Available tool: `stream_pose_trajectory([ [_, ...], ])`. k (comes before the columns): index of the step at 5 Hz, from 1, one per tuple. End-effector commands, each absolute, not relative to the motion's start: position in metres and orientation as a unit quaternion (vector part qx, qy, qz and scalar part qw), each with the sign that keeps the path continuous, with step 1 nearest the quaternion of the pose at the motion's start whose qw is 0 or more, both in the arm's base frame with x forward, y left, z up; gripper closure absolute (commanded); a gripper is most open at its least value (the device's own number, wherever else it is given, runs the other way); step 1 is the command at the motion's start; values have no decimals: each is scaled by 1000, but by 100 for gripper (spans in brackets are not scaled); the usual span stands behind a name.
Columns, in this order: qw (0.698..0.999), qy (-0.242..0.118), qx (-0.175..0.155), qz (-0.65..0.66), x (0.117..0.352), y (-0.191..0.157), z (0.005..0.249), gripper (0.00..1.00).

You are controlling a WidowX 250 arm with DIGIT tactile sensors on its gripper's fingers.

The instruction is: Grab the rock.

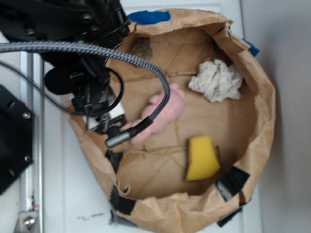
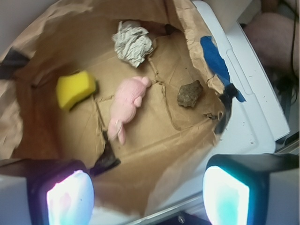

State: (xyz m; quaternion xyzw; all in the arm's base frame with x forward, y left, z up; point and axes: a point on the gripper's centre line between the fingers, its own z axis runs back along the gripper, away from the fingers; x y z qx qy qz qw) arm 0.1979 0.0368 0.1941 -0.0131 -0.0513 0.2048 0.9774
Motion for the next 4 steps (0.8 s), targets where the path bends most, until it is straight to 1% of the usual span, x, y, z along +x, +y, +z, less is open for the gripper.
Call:
stream_pose_trajectory([
  [1, 973, -63, -15, 221, 197, 44, 200, 0],
  [2, 973, -63, -15, 221, 197, 44, 200, 0],
  [3, 966, -55, -2, 252, 214, 62, 180, 0],
  [4, 957, -51, -4, 286, 234, 63, 168, 0],
])
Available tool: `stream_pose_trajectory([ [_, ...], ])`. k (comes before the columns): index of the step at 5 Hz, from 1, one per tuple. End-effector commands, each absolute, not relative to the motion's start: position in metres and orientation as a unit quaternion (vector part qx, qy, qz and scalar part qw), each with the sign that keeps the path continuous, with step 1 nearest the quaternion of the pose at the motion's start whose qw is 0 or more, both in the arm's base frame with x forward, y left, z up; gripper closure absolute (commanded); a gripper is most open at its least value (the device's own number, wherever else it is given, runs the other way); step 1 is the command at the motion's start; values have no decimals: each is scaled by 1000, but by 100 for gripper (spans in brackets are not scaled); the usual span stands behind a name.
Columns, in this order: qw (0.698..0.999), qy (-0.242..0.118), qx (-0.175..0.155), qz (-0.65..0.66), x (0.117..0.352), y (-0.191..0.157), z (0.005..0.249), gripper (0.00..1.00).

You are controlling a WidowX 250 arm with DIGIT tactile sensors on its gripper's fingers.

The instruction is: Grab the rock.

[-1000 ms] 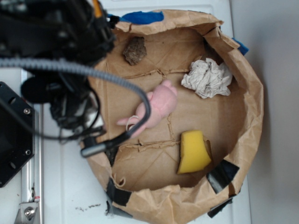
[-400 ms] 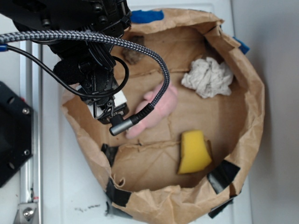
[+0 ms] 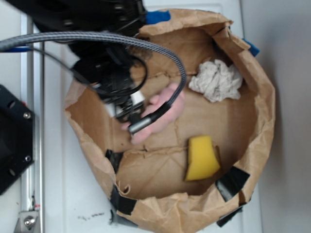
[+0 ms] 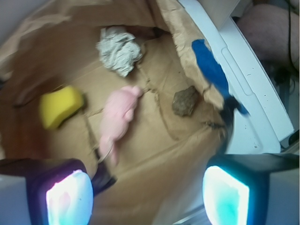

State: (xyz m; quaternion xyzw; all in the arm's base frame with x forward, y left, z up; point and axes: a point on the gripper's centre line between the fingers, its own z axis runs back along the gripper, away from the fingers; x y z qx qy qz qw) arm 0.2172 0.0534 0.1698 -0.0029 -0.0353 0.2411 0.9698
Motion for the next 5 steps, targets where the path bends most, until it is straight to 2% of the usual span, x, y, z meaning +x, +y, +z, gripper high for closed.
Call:
stream_pose_trajectory([
  [1, 953, -44, -15, 301, 248, 64, 162, 0],
  [3, 946, -44, -23, 319, 264, 52, 163, 0],
  [5, 943, -29, -17, 331, 265, 41, 132, 0],
])
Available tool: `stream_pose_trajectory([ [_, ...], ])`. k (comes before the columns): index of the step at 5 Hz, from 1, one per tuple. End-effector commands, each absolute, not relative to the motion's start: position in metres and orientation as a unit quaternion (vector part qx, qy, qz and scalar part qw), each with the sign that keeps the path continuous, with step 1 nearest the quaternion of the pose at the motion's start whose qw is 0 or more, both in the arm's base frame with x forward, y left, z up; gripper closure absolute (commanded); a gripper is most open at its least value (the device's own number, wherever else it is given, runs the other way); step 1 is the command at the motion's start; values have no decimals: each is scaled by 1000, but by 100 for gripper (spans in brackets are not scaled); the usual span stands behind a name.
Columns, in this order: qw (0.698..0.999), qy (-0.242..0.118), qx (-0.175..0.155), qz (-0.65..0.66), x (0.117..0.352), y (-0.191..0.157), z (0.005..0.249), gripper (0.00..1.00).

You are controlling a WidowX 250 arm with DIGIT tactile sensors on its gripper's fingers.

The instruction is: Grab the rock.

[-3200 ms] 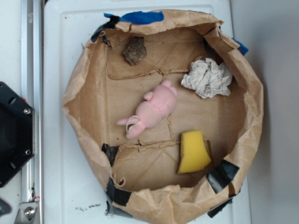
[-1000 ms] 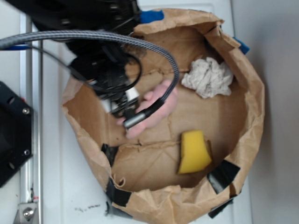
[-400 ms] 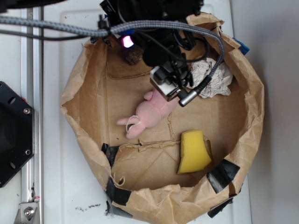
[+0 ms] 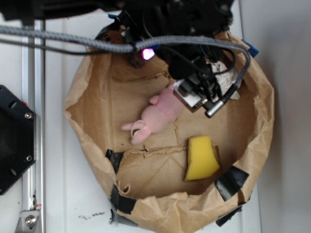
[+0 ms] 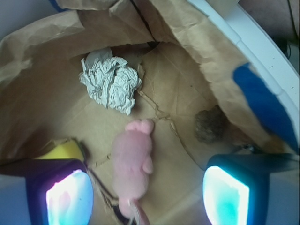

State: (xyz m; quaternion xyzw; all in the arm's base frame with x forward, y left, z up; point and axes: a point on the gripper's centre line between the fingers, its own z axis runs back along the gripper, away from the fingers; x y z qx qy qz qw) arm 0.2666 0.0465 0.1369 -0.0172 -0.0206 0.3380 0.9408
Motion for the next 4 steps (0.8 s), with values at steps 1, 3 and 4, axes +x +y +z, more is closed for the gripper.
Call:
stream_pose_trajectory([
  [1, 943, -20, -13, 333, 255, 37, 120, 0],
  [3, 938, 4, -8, 345, 239, 41, 108, 0],
  [4, 944, 11, -4, 330, 231, 40, 107, 0],
])
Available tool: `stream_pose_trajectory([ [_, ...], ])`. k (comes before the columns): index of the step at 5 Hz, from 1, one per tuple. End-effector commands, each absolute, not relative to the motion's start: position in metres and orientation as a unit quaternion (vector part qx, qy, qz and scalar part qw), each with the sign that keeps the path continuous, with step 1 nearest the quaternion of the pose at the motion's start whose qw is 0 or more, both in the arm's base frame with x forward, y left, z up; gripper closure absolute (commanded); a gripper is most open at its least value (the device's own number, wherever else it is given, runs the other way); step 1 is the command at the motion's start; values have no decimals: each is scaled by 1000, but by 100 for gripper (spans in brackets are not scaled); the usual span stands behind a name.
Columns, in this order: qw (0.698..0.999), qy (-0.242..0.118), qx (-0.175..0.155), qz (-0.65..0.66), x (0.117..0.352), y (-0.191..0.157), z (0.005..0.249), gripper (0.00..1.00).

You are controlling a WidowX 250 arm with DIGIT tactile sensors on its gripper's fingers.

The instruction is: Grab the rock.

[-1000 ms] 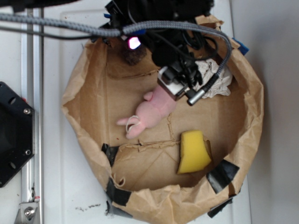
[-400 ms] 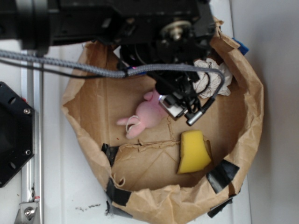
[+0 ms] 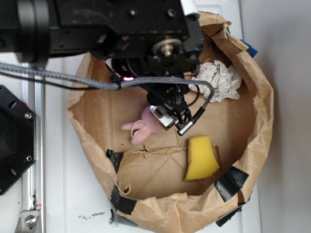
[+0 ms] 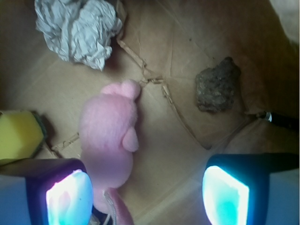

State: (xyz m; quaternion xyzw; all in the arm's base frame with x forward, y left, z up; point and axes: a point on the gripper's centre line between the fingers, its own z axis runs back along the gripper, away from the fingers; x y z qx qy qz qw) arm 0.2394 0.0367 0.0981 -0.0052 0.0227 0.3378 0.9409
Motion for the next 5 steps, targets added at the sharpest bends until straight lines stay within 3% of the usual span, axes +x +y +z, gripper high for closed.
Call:
stream_pose_trajectory([
  [1, 948, 3, 6, 317, 231, 53, 111, 0],
  [3, 963, -12, 7, 269, 212, 66, 106, 0],
  [5, 949, -2, 42, 312, 208, 80, 96, 0],
])
